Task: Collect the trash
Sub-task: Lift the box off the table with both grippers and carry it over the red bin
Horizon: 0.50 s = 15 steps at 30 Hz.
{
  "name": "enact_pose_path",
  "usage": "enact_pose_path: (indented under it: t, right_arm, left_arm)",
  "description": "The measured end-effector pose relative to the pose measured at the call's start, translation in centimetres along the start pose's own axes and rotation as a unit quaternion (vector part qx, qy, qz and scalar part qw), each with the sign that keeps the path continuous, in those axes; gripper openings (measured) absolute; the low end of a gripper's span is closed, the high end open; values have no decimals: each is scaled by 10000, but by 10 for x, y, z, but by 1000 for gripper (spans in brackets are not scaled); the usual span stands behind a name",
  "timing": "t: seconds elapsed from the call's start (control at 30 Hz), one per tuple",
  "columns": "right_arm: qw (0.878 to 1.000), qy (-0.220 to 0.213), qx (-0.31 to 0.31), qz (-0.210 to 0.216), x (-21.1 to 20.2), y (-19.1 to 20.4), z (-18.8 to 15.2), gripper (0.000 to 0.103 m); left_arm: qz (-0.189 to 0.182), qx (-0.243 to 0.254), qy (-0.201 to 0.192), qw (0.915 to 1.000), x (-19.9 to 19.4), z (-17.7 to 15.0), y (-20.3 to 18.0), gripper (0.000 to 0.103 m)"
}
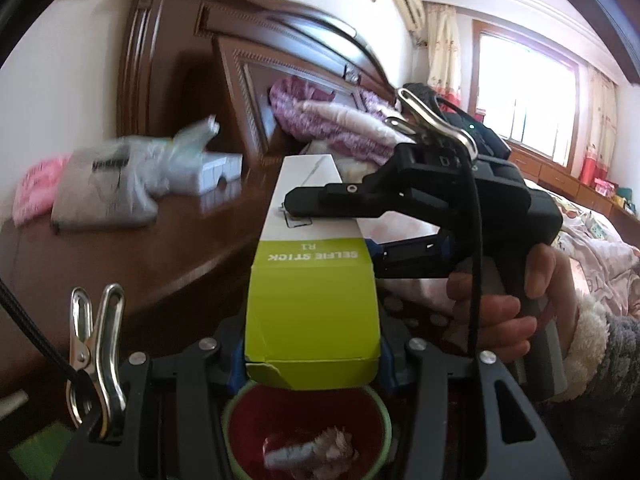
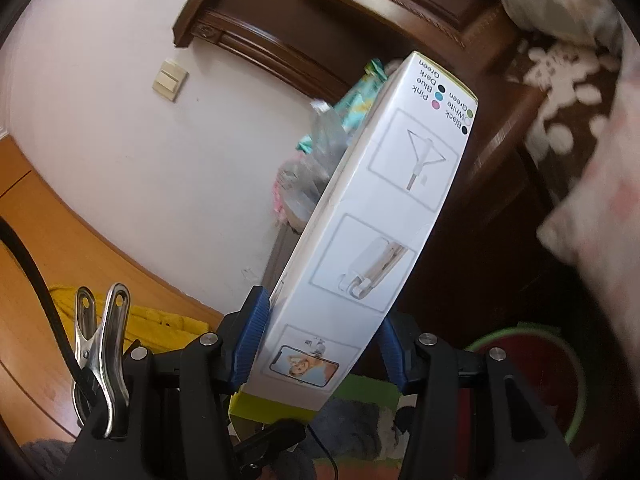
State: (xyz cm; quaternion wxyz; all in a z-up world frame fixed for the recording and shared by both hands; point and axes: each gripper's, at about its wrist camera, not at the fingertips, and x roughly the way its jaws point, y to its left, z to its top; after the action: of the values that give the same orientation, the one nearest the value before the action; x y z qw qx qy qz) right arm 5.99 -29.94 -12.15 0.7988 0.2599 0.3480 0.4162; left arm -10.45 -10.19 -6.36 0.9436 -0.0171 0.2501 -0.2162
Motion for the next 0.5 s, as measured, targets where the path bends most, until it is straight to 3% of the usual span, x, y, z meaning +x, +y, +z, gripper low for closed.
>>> enact_pose_path:
  t: [0.17, 0.5]
  right_arm:
    - [9997, 189, 90, 122, 19, -10, -27, 45]
    - [9997, 217, 124, 70, 21, -12, -61, 42]
  left_arm:
    - [-44, -310, 369, 9988, 1, -26, 12, 52]
    - [-206, -187, 600, 9978, -4, -45, 10, 52]
